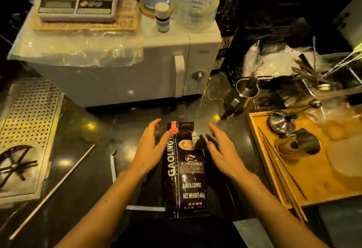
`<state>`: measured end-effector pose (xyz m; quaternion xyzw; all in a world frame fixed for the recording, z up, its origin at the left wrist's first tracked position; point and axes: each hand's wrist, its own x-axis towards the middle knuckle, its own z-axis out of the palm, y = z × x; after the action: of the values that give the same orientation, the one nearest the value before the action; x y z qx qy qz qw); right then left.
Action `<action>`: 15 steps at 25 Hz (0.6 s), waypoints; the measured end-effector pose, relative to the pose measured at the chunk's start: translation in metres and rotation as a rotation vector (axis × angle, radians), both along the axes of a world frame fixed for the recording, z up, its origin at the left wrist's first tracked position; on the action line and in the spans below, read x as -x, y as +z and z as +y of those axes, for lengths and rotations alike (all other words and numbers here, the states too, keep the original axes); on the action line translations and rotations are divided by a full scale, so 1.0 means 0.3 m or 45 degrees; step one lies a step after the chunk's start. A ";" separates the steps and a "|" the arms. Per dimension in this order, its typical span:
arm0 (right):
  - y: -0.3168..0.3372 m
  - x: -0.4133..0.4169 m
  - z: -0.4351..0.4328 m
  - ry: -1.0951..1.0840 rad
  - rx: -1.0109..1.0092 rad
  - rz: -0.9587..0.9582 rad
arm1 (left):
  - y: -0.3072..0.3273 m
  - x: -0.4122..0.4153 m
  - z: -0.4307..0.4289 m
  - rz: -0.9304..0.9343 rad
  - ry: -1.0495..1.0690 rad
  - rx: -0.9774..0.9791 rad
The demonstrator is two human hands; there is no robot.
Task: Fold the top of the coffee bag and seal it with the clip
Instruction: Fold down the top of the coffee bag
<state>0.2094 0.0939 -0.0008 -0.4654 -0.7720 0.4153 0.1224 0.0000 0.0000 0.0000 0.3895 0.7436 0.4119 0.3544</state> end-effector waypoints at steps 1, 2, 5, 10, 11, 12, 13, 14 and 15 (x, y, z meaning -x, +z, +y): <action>-0.020 0.005 -0.002 -0.030 0.090 0.004 | -0.024 -0.004 0.006 -0.113 0.025 0.025; -0.033 0.013 0.000 -0.040 0.166 0.020 | -0.036 -0.010 0.016 -0.198 0.026 0.068; -0.068 0.030 -0.012 -0.071 0.369 0.069 | -0.089 -0.023 0.021 -0.355 0.060 0.146; -0.096 0.076 0.025 -0.260 0.524 0.250 | -0.120 -0.014 0.027 -0.535 0.183 0.187; -0.102 0.083 0.030 -0.300 0.552 0.286 | -0.118 -0.015 0.025 -0.563 0.208 0.173; -0.098 0.090 0.029 -0.330 0.579 0.321 | -0.110 -0.017 0.022 -0.579 0.235 0.161; -0.097 0.094 0.029 -0.357 0.596 0.359 | -0.101 -0.016 0.021 -0.604 0.263 0.151; -0.088 0.100 0.024 -0.387 0.603 0.400 | -0.089 -0.012 0.020 -0.612 0.285 0.143; -0.079 0.107 0.021 -0.414 0.588 0.443 | -0.074 -0.007 0.018 -0.612 0.287 0.119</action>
<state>0.1774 0.1001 -0.0244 -0.5200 -0.5406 0.6276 0.2085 0.0020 0.0053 -0.0222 0.1784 0.6951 0.4945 0.4903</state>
